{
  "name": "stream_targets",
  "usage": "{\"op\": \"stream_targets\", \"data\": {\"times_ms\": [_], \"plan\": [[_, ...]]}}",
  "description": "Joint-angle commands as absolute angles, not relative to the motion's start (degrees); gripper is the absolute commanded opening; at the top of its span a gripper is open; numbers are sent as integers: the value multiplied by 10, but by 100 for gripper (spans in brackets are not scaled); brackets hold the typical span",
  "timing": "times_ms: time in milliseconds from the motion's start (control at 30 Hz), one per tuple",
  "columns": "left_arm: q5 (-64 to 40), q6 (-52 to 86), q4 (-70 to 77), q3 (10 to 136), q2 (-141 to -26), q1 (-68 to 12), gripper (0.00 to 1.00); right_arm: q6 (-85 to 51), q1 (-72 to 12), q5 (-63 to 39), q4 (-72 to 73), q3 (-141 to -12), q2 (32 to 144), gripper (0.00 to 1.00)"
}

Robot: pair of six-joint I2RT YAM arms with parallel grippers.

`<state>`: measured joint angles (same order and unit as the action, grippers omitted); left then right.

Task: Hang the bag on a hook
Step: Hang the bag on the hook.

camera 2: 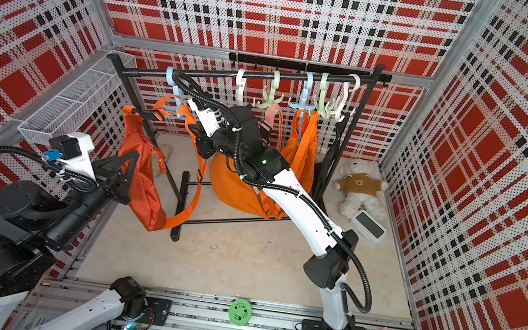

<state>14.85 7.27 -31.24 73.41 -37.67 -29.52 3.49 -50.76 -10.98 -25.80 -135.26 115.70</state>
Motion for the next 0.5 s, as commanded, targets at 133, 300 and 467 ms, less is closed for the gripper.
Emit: {"op": "stream_targets", "data": {"times_ms": [133, 300, 467], "plan": [[130, 89, -313, 746, -390, -258, 0, 59, -508, -104, -304, -1439, 1210, 0], [106, 101, -313, 753, -389, -229, 0, 66, -507, -91, -306, -1443, 1212, 17], [90, 107, -308, 756, -388, -216, 0, 69, -500, -79, -292, -1443, 1206, 22]]}}
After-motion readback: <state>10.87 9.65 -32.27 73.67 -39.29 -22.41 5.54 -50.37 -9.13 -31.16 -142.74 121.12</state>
